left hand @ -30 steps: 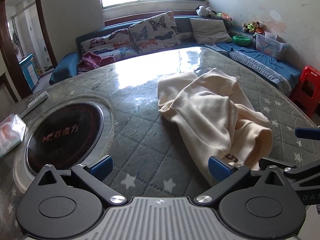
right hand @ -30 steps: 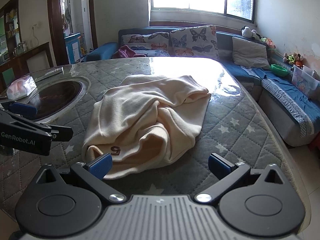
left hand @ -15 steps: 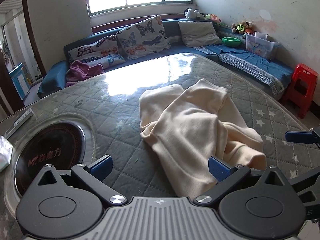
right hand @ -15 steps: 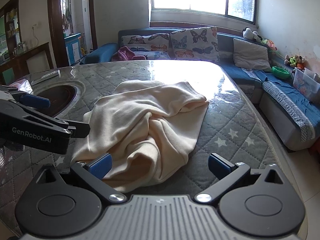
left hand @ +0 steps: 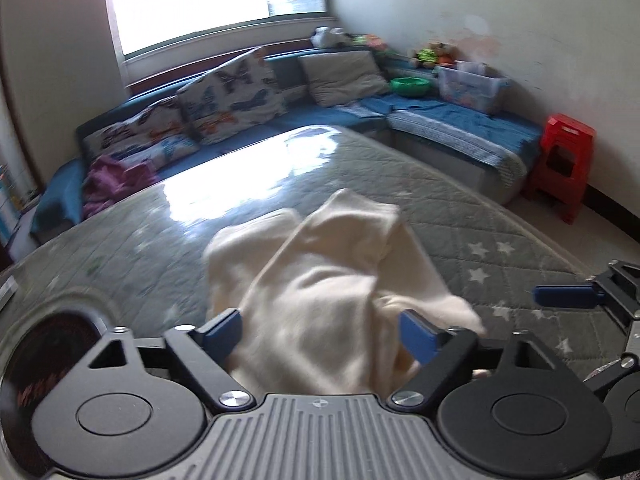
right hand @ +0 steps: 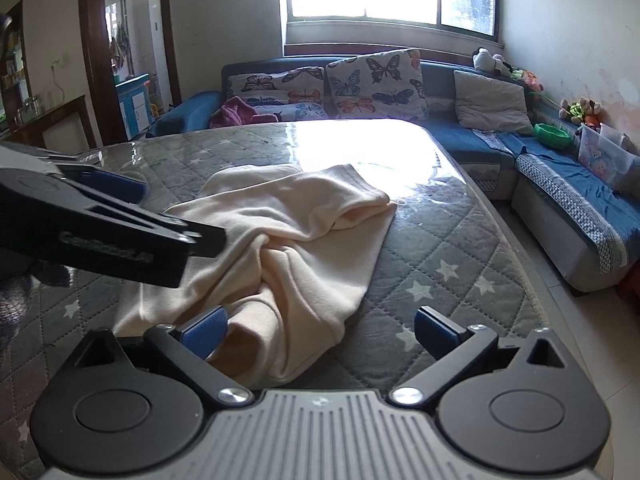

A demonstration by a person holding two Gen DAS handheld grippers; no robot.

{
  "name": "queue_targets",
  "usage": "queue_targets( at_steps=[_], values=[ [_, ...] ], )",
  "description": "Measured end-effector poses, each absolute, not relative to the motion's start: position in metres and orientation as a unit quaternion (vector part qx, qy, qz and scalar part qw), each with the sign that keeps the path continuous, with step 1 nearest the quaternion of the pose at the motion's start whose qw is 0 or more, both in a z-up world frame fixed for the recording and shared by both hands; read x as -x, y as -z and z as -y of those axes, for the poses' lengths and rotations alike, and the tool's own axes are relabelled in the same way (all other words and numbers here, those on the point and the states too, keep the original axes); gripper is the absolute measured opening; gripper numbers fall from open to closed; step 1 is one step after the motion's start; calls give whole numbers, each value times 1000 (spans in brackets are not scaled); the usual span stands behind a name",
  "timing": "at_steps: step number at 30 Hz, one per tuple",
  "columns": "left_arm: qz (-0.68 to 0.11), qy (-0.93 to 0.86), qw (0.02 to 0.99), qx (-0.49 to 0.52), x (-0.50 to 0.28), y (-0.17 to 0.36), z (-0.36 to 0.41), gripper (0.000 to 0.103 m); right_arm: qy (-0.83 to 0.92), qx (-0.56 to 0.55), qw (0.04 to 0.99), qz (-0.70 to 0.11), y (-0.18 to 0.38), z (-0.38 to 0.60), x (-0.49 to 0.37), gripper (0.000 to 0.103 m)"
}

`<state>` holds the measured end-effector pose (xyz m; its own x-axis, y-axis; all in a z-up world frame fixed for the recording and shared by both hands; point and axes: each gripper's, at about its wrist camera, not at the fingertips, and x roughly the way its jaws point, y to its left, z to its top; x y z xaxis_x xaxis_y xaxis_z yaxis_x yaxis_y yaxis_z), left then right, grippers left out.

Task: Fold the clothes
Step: 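Grasp the edge of the cream sweatshirt with the left gripper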

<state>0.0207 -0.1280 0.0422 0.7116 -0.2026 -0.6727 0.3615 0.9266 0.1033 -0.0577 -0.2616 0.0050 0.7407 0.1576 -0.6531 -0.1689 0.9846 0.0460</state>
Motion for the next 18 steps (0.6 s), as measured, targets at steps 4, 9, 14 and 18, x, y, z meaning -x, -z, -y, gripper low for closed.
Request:
queue_targets(
  at_steps=[4, 9, 14, 18],
  values=[
    [-356, 181, 908, -127, -37, -34, 143, 62, -87, 1, 933, -349, -4, 267, 55, 98],
    [-379, 196, 894, -137, -57, -19, 149, 38, -88, -9, 934, -346, -5, 274, 53, 97],
    [-382, 194, 898, -102, -61, -22, 132, 18, -93, -13, 935, -343, -6, 277, 49, 97],
    [-380, 186, 904, -61, -59, -30, 114, 16, -100, -13, 935, -339, -6, 275, 46, 97]
  ],
)
